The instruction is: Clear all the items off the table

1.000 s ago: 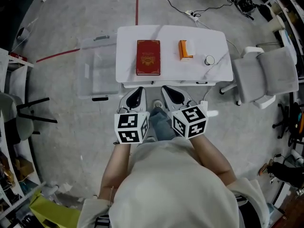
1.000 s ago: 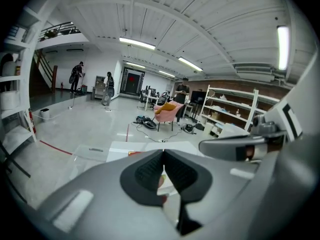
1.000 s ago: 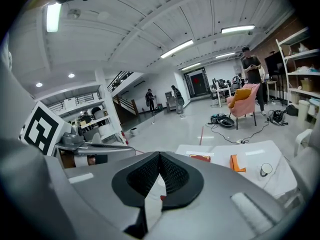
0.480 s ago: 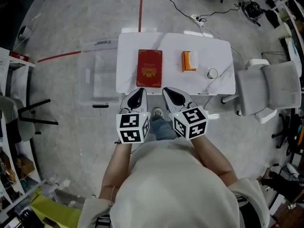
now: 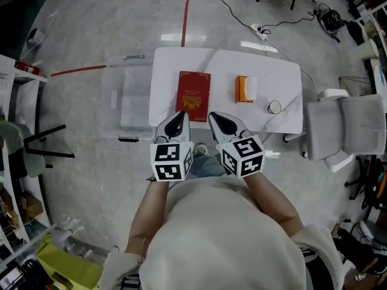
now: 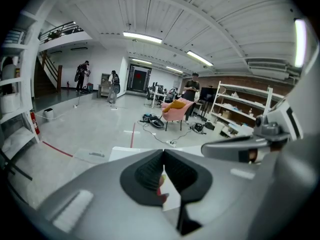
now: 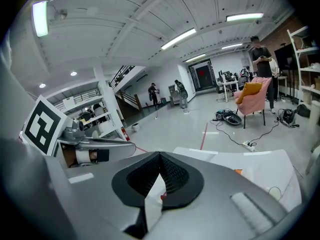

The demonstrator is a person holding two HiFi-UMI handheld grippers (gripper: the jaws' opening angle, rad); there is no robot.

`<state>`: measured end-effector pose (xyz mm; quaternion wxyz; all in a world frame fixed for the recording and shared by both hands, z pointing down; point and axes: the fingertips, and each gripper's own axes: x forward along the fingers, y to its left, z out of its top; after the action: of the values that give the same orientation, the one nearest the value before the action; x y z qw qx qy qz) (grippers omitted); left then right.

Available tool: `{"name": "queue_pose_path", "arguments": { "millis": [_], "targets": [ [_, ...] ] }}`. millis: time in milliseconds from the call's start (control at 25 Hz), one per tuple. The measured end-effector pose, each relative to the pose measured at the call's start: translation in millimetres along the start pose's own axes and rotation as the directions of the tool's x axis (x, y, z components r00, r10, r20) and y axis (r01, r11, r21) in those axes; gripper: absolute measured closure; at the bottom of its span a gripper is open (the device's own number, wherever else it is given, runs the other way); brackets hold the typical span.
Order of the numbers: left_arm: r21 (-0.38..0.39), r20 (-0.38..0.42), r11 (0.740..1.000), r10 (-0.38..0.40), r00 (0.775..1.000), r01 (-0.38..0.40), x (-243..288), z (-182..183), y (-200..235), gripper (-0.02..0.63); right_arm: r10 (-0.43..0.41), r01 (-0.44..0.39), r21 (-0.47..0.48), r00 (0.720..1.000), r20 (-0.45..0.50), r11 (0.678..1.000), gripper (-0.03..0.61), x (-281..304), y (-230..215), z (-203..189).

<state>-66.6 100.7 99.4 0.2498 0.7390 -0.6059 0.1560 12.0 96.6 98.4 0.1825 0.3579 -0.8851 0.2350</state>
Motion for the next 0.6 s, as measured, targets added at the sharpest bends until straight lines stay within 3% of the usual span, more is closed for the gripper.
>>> {"name": "queue_pose_path", "arguments": {
  "millis": [600],
  "targets": [
    [0.0,-0.065,1.0,0.024,0.998,-0.024,50,-3,20,0.603,0.007,-0.008,-0.004,0.997,-0.081,1.0,0.58,41,-38,-4]
  ]
}}
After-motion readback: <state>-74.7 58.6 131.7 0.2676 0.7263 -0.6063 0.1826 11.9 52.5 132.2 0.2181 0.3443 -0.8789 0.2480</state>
